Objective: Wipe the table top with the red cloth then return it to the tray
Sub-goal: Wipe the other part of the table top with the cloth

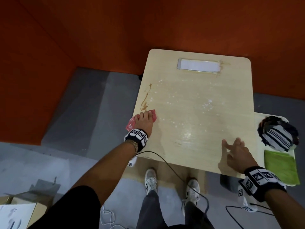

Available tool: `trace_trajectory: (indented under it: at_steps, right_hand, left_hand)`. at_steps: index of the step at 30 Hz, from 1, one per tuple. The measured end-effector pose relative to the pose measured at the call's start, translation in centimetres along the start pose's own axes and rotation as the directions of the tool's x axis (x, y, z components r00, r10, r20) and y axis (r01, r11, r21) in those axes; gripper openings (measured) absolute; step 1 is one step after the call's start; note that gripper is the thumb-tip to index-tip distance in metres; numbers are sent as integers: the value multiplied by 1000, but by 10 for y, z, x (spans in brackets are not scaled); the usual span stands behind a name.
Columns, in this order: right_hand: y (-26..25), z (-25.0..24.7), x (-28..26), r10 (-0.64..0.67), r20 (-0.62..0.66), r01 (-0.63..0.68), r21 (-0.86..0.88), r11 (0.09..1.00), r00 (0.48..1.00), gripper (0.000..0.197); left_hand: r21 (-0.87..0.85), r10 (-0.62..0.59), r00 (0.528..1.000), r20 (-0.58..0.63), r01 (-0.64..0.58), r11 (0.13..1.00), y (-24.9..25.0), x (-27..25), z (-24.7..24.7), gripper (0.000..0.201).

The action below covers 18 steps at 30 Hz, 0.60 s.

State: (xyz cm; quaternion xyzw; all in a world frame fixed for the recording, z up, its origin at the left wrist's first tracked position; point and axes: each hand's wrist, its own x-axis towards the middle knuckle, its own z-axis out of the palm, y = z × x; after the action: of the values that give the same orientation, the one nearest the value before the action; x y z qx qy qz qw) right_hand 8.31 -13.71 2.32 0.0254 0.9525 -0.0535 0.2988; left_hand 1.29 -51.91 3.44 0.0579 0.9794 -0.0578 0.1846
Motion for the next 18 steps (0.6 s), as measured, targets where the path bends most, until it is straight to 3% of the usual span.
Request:
trace_trajectory:
  at_steps: [3, 6, 9, 11, 13, 15, 18]
  right_hand:
    - [4, -1, -1, -11, -17, 11, 10, 1000, 1000, 69]
    - [4, 0, -1, -4, 17, 4, 11, 1000, 1000, 70]
    - [2, 0, 0, 3, 19, -4, 27, 1000, 1000, 69]
    - [2, -1, -2, -2, 7, 1, 35, 999, 1000, 69]
    - [3, 0, -2, -10, -10, 11, 38, 999, 1000, 69]
    - [3, 1, 0, -2, -11, 3, 33, 999, 1000, 68]
    - [0, 2, 0, 4, -4, -4, 30, 1000, 1000, 69]
  left_hand:
    - [-40, 28, 1000, -9, -28, 999, 27, -31, 11, 64]
    - [-97, 135, 978, 158, -121, 988, 62, -75, 34, 77]
    - [-59, 200, 962, 186, -193, 980, 58, -83, 39, 85]
    - [-39, 176, 973, 151, -172, 984, 45, -68, 32, 81]
    - [-48, 81, 990, 118, -76, 996, 35, -53, 25, 78]
    - [-92, 23, 989, 146, -9, 996, 42, -53, 21, 81]
    - [-119, 106, 974, 202, -83, 989, 82, -67, 20, 84]
